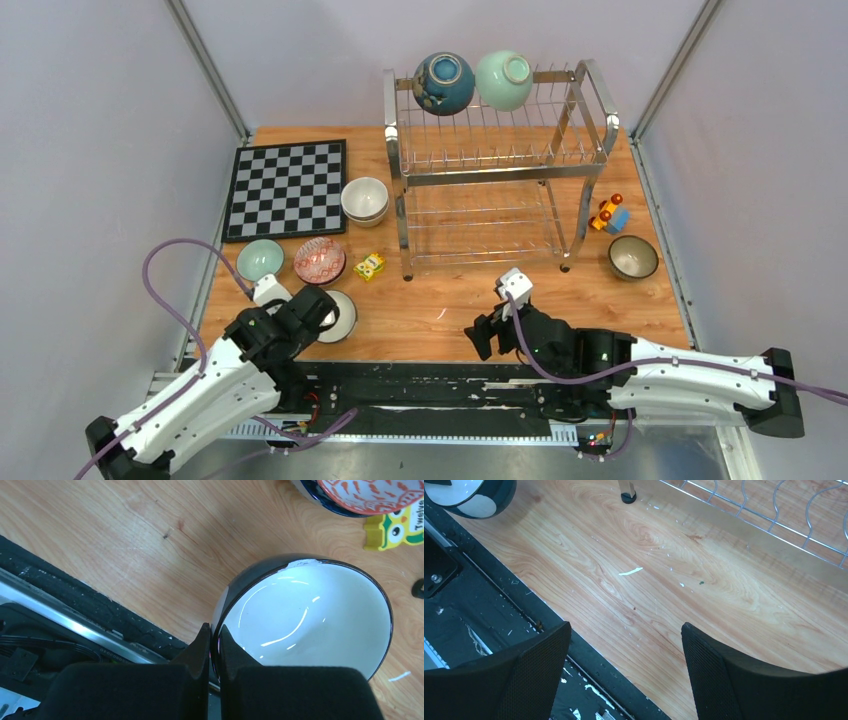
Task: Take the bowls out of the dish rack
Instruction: Place the bowl at the center of the board.
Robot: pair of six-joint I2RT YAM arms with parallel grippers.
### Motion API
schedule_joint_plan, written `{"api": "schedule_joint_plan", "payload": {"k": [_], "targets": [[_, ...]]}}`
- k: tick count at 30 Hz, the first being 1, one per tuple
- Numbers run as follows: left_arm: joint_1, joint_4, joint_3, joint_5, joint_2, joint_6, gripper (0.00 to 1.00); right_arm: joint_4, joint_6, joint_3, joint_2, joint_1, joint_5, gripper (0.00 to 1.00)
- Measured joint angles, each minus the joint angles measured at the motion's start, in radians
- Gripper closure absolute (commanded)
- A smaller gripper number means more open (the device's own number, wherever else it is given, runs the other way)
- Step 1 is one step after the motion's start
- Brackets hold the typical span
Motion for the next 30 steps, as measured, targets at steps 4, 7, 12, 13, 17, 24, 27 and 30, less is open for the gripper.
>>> {"api": "schedule_joint_plan", "payload": {"k": [4, 7, 12, 13, 17, 24, 27, 30], "targets": [[0.0, 0.014, -0.011, -0.029, 0.048, -0.031, 1.0, 0.005, 0.007, -0.003, 0.01, 0.0, -0.009, 0.16], [0.0, 0.031, -0.04, -0.047, 0.056, -0.054, 1.0, 0.011, 0.014, -0.003, 0.01, 0.0, -0.013, 0.16], [0.0, 0.034, -0.068, -0.08, 0.051, -0.089, 1.0, 0.011, 0.023, -0.003, 0.011, 0.0, -0.02, 0.16], [0.0, 0.033, -0.07, -0.087, 0.047, -0.096, 1.0, 0.011, 0.025, -0.003, 0.012, 0.0, -0.022, 0.16], [0.0, 0.031, -0.088, -0.108, 0.034, -0.125, 0.92, 0.018, 0.026, -0.003, 0.021, 0.0, -0.03, 0.16], [0.001, 0.039, -0.101, -0.122, 0.024, -0.157, 0.77, 0.026, 0.025, -0.002, 0.053, 0.0, -0.036, 0.16], [0.001, 0.039, -0.101, -0.126, 0.02, -0.163, 0.74, 0.027, 0.025, -0.002, 0.059, 0.0, -0.036, 0.16], [0.001, 0.039, -0.101, -0.126, 0.013, -0.163, 0.68, 0.027, 0.025, -0.002, 0.059, 0.0, -0.036, 0.16]]}}
